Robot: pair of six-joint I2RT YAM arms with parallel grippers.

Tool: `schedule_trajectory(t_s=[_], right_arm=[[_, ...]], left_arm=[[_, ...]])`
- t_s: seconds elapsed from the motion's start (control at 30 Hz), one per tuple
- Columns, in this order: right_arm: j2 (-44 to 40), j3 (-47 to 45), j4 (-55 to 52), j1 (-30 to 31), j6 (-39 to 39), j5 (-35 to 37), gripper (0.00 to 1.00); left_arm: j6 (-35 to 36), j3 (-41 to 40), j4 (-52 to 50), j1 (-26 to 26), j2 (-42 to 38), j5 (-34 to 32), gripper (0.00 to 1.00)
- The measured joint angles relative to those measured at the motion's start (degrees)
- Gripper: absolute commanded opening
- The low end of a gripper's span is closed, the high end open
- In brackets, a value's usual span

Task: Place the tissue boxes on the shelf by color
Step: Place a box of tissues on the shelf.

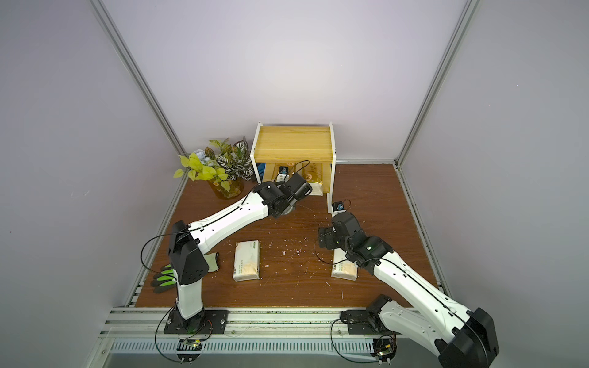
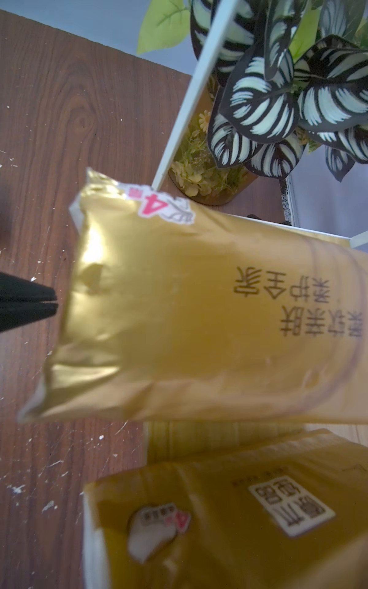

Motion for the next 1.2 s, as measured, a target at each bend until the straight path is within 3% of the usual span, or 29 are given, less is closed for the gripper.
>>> schedule_trajectory(t_s=[0.3,0.33,0.47,0.57,0.77,0.9,1.2], right_arm=[[-0.22,0.0,-1.46,0.0,0.0,0.44,0.93],[-0.26,0.0,-1.64,0.0,0.0,0.5,0.94],[-0.81,0.02,-3.06,0.0,0.42,1.7,0.98],[-0.72,0.02,-5.79,0.0,1.86,3.69,0.99],[1.9,0.04,-13.86,0.0,8.13,7.54,0.99],[3.54,0.04,-18.27,-0.33,12.04,8.0,0.99],[3.34,-3.74,-20.46,-1.27,17.4,3.08,0.99]], left_arm=[[3.21,6.49,-0.09,1.33,5.92,0.13,0.01],[3.37,6.71,0.02,1.33,6.08,0.33,0.05],[3.67,6.64,0.02,1.18,5.88,0.96,0.57],[4.0,5.99,0.0,0.39,4.72,0.59,0.73],[3.56,0.61,0.46,-2.93,-2.36,-0.52,0.78],[2.71,-4.61,0.48,-4.37,-7.5,-0.61,0.94],[1.86,-12.37,0.42,-4.26,-11.45,-0.59,0.98]])
